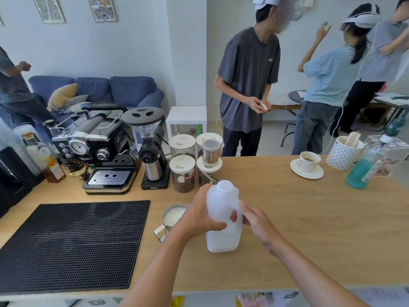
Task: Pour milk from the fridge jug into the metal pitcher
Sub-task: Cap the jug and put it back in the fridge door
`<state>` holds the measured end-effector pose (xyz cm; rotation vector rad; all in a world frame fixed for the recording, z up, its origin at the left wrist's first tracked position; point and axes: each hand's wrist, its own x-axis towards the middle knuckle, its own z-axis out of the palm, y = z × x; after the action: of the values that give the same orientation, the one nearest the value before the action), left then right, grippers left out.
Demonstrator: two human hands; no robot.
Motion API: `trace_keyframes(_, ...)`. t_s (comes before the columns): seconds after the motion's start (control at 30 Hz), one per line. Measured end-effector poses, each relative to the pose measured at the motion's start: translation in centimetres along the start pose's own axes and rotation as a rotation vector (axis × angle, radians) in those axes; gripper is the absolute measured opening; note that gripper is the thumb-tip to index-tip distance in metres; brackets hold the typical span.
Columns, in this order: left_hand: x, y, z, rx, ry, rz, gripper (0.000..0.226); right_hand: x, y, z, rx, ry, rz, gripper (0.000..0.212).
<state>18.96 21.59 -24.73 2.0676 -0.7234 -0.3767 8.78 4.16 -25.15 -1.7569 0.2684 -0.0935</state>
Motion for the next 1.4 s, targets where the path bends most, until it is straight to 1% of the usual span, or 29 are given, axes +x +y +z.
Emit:
trace_keyframes(0.13,-0.1,0.3,-0.1,-0.014,0.002,0.001,0.095,-0.1,-0.1,1.0,0.078,0.052,-0.019,0.056)
trace_keyframes(0.3,-0.4,0.4,0.4,-0.103,0.009,0.0,0.088,-0.4,-0.2,1.6,0.194,0.15,-0.018,0.044)
trace_keyframes(0.4,-0.4,0.8,0.6,-0.134,0.001,0.033,0.089,-0.9,-0.5,1.5,0.249,0.18,-0.032,0.044)
trace_keyframes(0.5,-0.3,1.8,0.9,-0.166,-0.037,0.102,0.087,-1.8,-1.0,0.8,0.289,0.222,-0.052,0.044)
trace_keyframes(0.63,0.2,3.5,2.1,-0.203,-0.101,0.174,0.092,-3.6,-1.8,-0.6,0.331,0.29,-0.09,0.044)
trace_keyframes(0.77,0.9,6.2,3.9,-0.251,-0.19,0.254,0.094,-6.4,-2.5,-2.8,0.348,0.41,-0.12,0.047)
trace_keyframes(0.9,1.0,10.0,6.9,-0.304,-0.289,0.3,0.096,-10.0,-3.4,-6.0,0.381,0.54,-0.142,0.044)
trace_keyframes(1.07,0.3,15.2,12.2,-0.347,-0.427,0.368,0.09,-15.6,-3.6,-10.5,0.404,0.739,-0.159,0.037)
trace_keyframes(1.2,-0.7,20.3,18.0,-0.354,-0.572,0.429,0.089,-21.5,-3.1,-14.5,0.413,0.93,-0.157,0.035)
trace_keyframes(1.27,-2.2,23.1,21.4,-0.348,-0.645,0.465,0.088,-25.3,-2.4,-16.7,0.362,1.01,-0.138,0.037)
trace_keyframes(1.33,-3.9,25.4,24.5,-0.358,-0.694,0.49,0.085,-28.8,-1.6,-18.7,0.34,1.065,-0.142,0.037)
trace_keyframes(1.4,-5.6,27.7,27.6,-0.37,-0.739,0.511,0.083,-32.3,-0.8,-20.7,0.366,1.125,-0.151,0.033)
